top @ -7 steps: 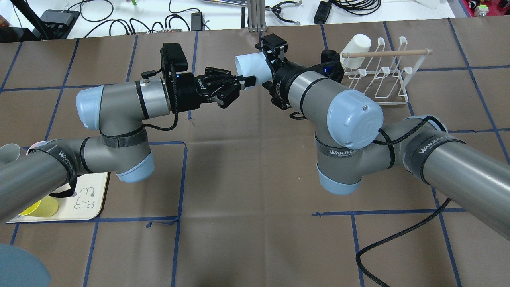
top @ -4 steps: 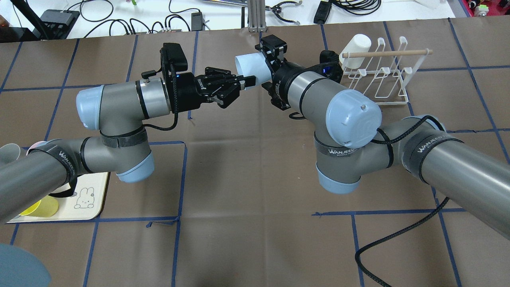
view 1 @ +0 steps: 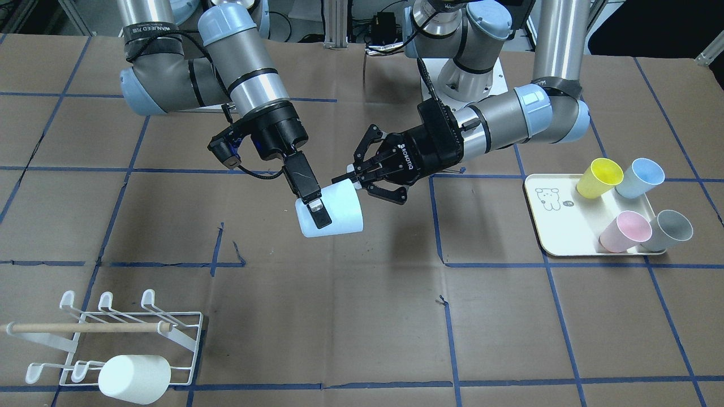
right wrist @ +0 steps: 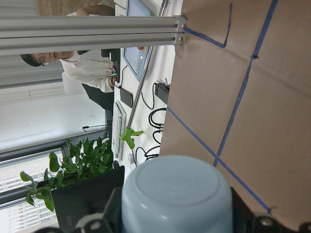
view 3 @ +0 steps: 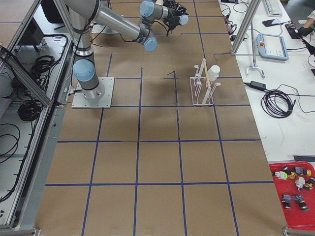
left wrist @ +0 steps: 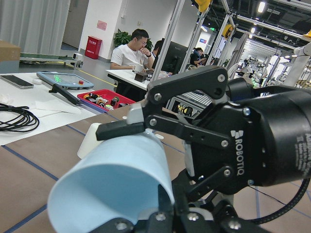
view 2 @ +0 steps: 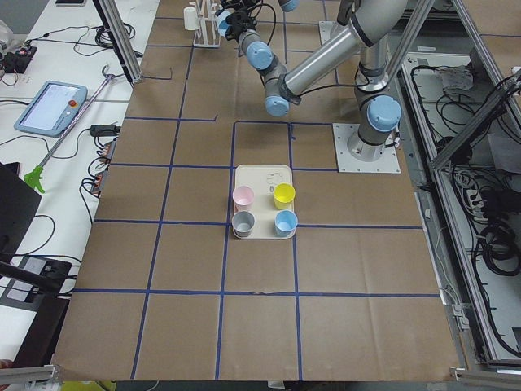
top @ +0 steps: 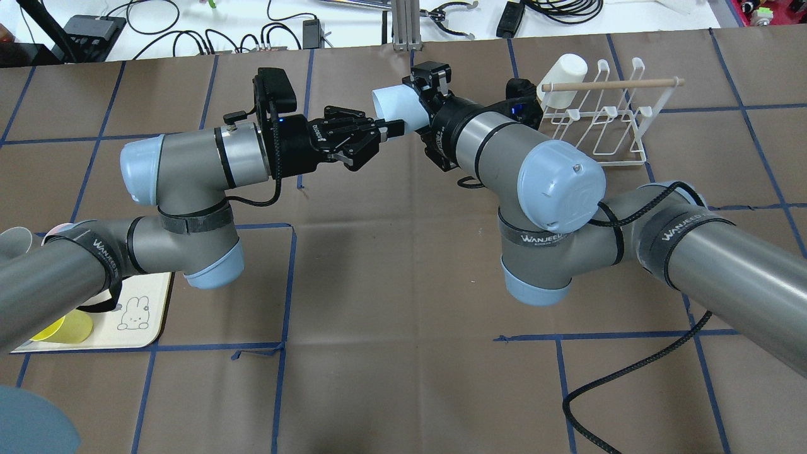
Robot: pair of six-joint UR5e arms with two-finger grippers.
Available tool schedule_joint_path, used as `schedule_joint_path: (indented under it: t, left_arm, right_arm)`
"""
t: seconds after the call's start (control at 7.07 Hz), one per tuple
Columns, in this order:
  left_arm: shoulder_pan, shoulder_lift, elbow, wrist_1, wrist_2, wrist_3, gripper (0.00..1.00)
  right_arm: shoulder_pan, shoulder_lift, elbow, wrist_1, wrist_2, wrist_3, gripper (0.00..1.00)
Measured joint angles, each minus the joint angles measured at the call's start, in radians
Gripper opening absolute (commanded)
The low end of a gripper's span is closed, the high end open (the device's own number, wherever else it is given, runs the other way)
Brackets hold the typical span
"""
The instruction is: Transfer IKEA cup to right arm and place on rack
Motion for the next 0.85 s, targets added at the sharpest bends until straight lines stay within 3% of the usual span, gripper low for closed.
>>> schedule_joint_path:
  t: [0.14, 0.42, 0.57, 0.85]
  left_arm:
    - [0.0, 0.001, 0.0, 0.0, 0.006, 0.0, 0.36]
    - [0.0, 0.006, 0.001, 0.002, 0.033, -0.007, 0.78]
    - [0.0, 0.008, 0.001, 0.003, 0.038, -0.012, 0.91]
    - [0.001, 0.009, 0.002, 0.003, 0.04, -0.026, 0.98]
  right_arm:
    - [0.0, 0.0, 0.0, 0.0, 0.001, -0.002, 0.53]
    - [0.0, 0.001, -0.001, 0.0, 0.001, -0.003, 0.53]
    - [0.0, 0.001, -0.001, 0.0, 0.001, -0.004, 0.53]
    - [0.0, 0.001, -0.001, 0.001, 0.001, -0.004, 0.52]
